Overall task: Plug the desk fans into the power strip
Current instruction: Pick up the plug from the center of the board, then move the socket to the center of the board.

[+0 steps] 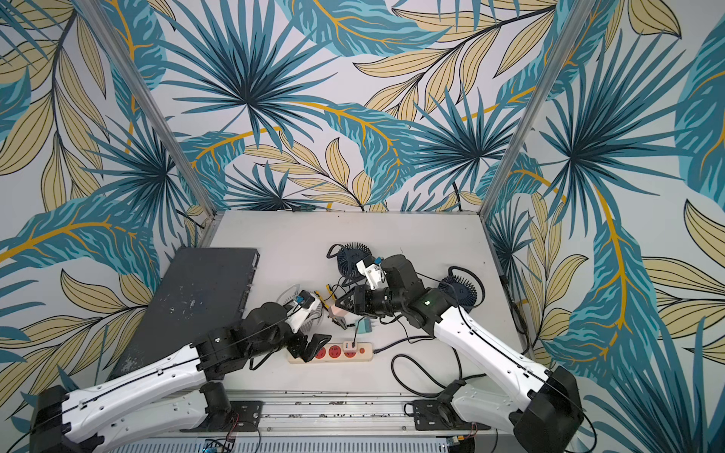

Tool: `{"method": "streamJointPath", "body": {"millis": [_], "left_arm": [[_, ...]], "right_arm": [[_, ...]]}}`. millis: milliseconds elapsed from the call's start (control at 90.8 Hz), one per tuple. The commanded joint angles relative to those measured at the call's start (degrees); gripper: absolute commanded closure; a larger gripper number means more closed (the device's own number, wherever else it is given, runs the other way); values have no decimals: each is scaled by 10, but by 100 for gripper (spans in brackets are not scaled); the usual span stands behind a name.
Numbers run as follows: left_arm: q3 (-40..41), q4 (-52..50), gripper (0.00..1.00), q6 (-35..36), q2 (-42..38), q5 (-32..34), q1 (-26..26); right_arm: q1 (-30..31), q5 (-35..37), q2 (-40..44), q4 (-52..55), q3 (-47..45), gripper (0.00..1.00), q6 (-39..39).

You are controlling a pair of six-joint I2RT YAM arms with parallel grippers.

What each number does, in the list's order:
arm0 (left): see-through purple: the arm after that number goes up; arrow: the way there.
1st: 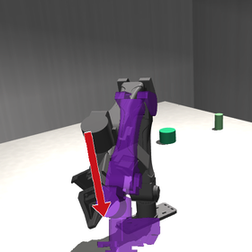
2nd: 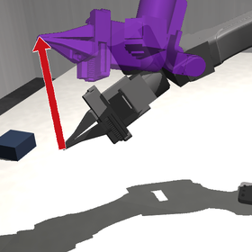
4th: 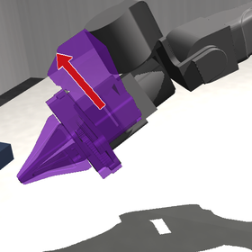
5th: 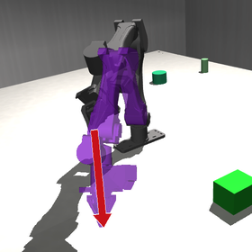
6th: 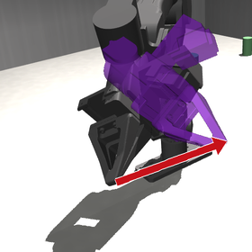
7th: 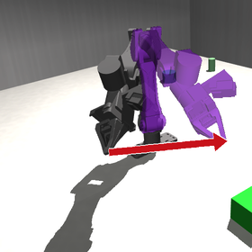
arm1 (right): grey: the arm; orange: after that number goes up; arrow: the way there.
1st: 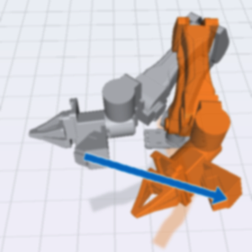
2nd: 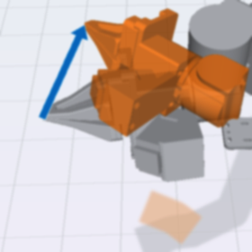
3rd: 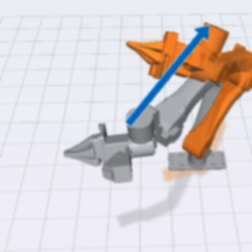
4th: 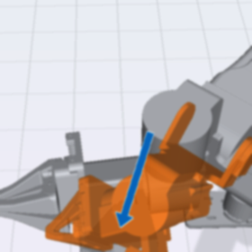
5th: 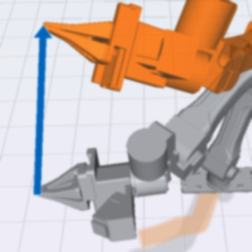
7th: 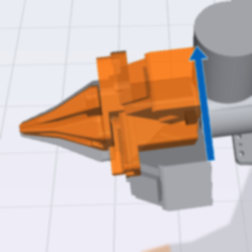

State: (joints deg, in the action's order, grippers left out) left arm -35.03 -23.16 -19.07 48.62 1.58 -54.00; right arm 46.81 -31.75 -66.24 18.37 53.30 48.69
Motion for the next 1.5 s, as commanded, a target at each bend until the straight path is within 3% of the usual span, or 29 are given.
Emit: {"method": "streamJointPath", "body": {"millis": [0, 154, 297, 496, 694, 970, 1157, 1487], "left_arm": [[45, -62, 0, -165, -69, 24, 23], [117, -95, 0, -238, -112, -95, 111], [135, -111, 0, -251, -114, -96, 141], [164, -41, 0, -260, -77, -126, 162], [166, 18, 0, -250, -28, -176, 164], [188, 105, 9, -238, -8, -309, 164], [153, 145, 11, -199, 43, -370, 163], [125, 243, 12, -195, 149, -372, 114]], "right_arm": [[31, 61, 14, -35, -22, 92, 19], [77, 123, 10, -37, -23, 92, 33], [113, 167, 3, -51, -30, 92, 49], [132, 173, -1, -94, -59, 92, 71], [136, 190, 6, -77, -64, 91, 70], [137, 214, 14, -47, -61, 90, 71], [154, 271, 35, 21, -52, 90, 65], [212, 339, -13, 64, -19, 89, 78]]}}
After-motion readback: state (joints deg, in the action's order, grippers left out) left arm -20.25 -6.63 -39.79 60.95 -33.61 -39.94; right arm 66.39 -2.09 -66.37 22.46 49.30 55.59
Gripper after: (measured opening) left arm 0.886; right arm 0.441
